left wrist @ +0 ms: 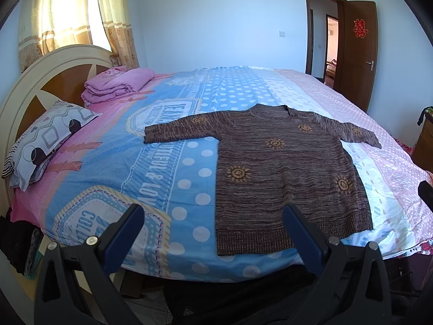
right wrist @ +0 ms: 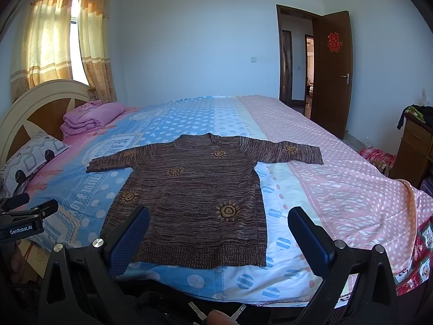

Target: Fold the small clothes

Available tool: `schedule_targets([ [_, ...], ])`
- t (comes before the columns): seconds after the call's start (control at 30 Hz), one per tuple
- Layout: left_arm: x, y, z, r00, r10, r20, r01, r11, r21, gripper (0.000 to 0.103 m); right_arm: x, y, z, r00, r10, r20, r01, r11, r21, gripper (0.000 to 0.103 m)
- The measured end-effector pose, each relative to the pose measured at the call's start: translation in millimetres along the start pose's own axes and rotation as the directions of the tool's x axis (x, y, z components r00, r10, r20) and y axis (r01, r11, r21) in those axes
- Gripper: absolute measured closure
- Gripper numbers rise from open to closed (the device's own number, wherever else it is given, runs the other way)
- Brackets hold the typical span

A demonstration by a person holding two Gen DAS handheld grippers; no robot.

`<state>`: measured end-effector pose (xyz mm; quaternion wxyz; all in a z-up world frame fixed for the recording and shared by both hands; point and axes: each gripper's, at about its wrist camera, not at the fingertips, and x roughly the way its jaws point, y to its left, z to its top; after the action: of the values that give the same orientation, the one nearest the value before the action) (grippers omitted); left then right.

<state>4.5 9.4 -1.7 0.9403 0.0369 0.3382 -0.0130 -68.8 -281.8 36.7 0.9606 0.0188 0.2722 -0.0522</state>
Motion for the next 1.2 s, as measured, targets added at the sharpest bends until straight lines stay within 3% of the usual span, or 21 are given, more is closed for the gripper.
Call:
schedule_targets([
  [1.2, 6.6, 2.2, -2.9, 1.000, -0.004, -0.015, 0.003, 1.000, -0.008, 0.000, 5.3, 3.6, -2.2, 1.000, -0.005, 0.003, 0.005, 1.000, -0.022, 0.001],
])
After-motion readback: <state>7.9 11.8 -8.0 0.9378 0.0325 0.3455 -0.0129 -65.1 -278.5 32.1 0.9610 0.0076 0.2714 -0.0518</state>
